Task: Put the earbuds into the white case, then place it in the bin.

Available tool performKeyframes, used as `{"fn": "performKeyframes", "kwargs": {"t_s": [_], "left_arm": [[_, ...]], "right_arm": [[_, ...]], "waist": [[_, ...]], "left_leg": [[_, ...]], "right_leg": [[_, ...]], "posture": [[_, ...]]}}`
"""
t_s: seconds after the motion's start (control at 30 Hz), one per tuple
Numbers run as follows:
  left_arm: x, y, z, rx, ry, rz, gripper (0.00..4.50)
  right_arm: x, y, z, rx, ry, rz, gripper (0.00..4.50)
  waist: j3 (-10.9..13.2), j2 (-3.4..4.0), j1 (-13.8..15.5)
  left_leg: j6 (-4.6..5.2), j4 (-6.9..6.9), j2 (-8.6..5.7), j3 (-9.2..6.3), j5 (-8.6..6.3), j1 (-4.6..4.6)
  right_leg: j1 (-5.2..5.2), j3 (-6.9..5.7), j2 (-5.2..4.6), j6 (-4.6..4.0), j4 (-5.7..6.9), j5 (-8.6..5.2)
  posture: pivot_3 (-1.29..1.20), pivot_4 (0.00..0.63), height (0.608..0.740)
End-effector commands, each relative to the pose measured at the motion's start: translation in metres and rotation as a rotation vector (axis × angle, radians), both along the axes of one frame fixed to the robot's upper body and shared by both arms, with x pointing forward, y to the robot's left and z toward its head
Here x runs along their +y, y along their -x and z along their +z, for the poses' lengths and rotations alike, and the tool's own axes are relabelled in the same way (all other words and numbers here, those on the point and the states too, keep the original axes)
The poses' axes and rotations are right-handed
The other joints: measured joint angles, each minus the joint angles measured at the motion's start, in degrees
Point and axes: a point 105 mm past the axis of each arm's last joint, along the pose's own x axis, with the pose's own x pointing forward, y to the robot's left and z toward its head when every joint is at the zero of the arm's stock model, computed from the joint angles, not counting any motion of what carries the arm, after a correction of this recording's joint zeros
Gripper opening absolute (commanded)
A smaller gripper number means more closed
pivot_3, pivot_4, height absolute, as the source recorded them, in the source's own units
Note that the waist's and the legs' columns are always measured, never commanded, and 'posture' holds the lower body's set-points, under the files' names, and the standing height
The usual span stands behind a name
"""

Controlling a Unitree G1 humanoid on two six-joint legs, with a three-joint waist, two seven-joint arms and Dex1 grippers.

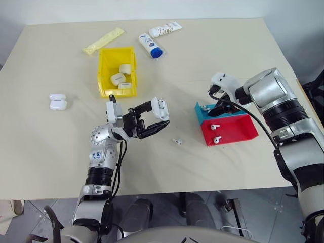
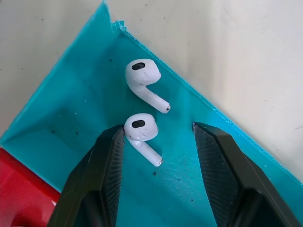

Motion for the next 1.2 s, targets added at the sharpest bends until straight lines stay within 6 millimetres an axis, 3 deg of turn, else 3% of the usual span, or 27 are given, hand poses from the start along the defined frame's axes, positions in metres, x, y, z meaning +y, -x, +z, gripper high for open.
{"fn": "performKeyframes", "kwargs": {"t_s": [0.03,0.17,0.4,0.57,0.67,0.77,0.97,1.2], "left_arm": [[0.002,0.004,0.009,-0.047,0.017,0.001,2.83],[0.002,0.004,0.01,-0.047,0.017,0.003,2.83],[0.001,0.002,0.01,-0.048,0.016,0.0,2.83],[-0.003,0.001,0.009,-0.041,0.015,-0.034,2.83],[-0.01,0.003,0.008,-0.03,0.021,-0.082,2.83],[-0.018,0.003,0.008,-0.019,0.026,-0.129,2.83],[-0.031,0.002,0.009,-0.011,0.023,-0.215,2.83],[-0.051,-0.004,0.018,-0.033,0.004,-0.332,2.83]], "right_arm": [[0.001,-0.001,0.002,-0.005,-0.004,0.001,1.7],[0.001,0.0,0.002,-0.002,-0.008,0.001,0.5],[-0.001,0.004,0.01,-0.028,-0.029,0.017,0.5],[-0.002,0.016,0.039,-0.141,-0.127,0.065,0.5],[-0.001,0.031,0.063,-0.307,-0.259,0.107,0.5],[0.004,0.058,0.08,-0.413,-0.428,0.151,0.5],[0.02,0.097,0.084,-0.514,-0.619,0.162,0.5],[0.068,0.153,0.091,-0.448,-1.144,0.121,0.5]], "waist": [[0.0,0.0,-0.01],[0.0,0.0,-0.01],[0.0,0.0,0.01],[-0.01,0.0,0.2],[-0.05,-0.07,0.35],[-0.07,-0.1,0.52],[-0.1,-0.13,0.46],[-0.18,-0.15,0.3]], "left_leg": [[0.0,0.0,0.0,0.0,0.0,0.0],[0.0,0.0,0.0,0.0,0.0,-0.01],[0.0,0.0,0.0,0.0,0.0,-0.01],[0.0,0.13,-0.04,-0.03,0.0,-0.31],[0.0,0.19,-0.05,-0.02,0.01,-0.52],[-0.01,0.23,-0.06,-0.02,0.01,-0.52],[0.0,0.33,-0.05,0.02,0.01,-0.49],[-0.01,0.32,-0.05,-0.03,0.02,-0.48]], "right_leg": [[-0.01,0.0,0.0,0.0,0.0,0.0],[-0.02,0.0,0.0,0.0,0.01,0.0],[-0.02,0.0,0.0,0.0,0.0,0.0],[-0.27,-0.02,-0.04,0.01,0.04,0.01],[-0.49,-0.08,-0.07,-0.01,0.13,0.02],[-0.47,-0.11,-0.1,-0.01,0.19,0.03],[-0.48,-0.05,-0.1,-0.01,0.33,0.03],[-0.5,-0.05,-0.11,-0.02,0.41,0.03]], "posture": [[0.0,0.15,0.74],[0.0,0.15,0.74],[0.0,0.15,0.74],[0.0,0.15,0.74],[0.0,0.15,0.74],[0.0,0.15,0.74],[0.0,0.15,0.74],[0.0,0.15,0.74]]}}
